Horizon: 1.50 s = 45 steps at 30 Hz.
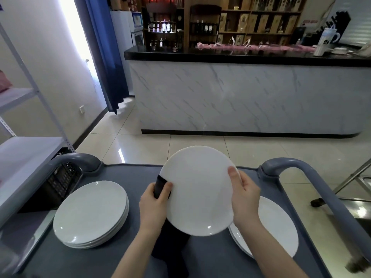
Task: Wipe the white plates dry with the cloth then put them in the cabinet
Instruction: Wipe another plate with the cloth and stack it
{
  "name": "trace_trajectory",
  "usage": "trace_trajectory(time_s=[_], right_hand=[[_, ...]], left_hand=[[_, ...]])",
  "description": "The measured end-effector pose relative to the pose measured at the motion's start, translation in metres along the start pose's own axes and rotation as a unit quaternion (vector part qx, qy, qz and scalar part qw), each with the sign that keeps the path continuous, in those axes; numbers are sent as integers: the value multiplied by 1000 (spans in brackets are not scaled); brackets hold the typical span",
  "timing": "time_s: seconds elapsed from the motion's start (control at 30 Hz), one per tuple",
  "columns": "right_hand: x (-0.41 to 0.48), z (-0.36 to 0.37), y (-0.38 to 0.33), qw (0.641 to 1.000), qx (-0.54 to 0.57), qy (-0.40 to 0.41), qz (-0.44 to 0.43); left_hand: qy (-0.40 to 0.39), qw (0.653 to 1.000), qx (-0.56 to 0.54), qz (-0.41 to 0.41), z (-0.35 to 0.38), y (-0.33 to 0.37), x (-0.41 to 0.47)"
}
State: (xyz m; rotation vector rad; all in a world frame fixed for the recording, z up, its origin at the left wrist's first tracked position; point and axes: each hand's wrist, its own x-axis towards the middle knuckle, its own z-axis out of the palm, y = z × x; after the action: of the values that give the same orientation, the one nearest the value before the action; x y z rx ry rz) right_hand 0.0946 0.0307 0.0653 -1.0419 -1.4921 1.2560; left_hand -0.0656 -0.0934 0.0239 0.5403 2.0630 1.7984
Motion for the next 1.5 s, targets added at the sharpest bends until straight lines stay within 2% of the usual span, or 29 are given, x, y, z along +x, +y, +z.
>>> trace_trajectory(time_s=[0.07,0.17,0.27,0.37,0.43,0.57,0.67,0.73,0.8,0.9,1.0,1.03,1.13,1.17,1.3,1.43,1.5], right_hand=[[-4,1,7,1000,-1,23,13],[-3,-6,10,999,-46,-6,-15],[3,-17,7,987,-90,-107,-77],[7,-17,-1,948,-175,-244,-104],[8,-16,-4,939,-192,-264,-108],[2,-17,-1,966,-142,-186,-109],[-5,-15,7,996,-56,-51,-38],[-10,-8,12,1000,-10,20,12],[-11,-7,14,1000,-2,25,14],[0,-18,9,992,-95,-59,-50],[20,-28,-8,967,-179,-142,-112],[26,-26,-14,949,-221,-184,-131],[33,-9,-24,863,-367,-297,-180],[32,-4,-23,857,-368,-311,-185],[25,-2,-13,911,-244,-281,-176],[16,-4,-2,980,-123,-111,-111],[7,0,6,997,-52,-21,-48]], left_hand=[[4,999,-26,-26,3,-6,-5],[-14,1000,-11,0,-1,-2,-1],[-57,995,49,73,-5,11,9],[-137,972,125,146,2,22,14],[-152,964,140,165,9,22,12],[-101,979,116,133,8,15,15],[-49,994,71,62,5,5,12],[-6,999,33,5,8,-2,2],[20,1000,-2,-20,11,-5,-5],[14,1000,-7,4,3,1,0],[-23,993,58,99,-7,14,9],[-43,986,89,136,-7,19,10],[-99,963,142,206,3,29,11],[-109,961,144,211,6,29,11],[-98,969,133,186,8,27,15],[-33,989,94,112,0,17,21],[-3,997,63,54,1,8,15]])
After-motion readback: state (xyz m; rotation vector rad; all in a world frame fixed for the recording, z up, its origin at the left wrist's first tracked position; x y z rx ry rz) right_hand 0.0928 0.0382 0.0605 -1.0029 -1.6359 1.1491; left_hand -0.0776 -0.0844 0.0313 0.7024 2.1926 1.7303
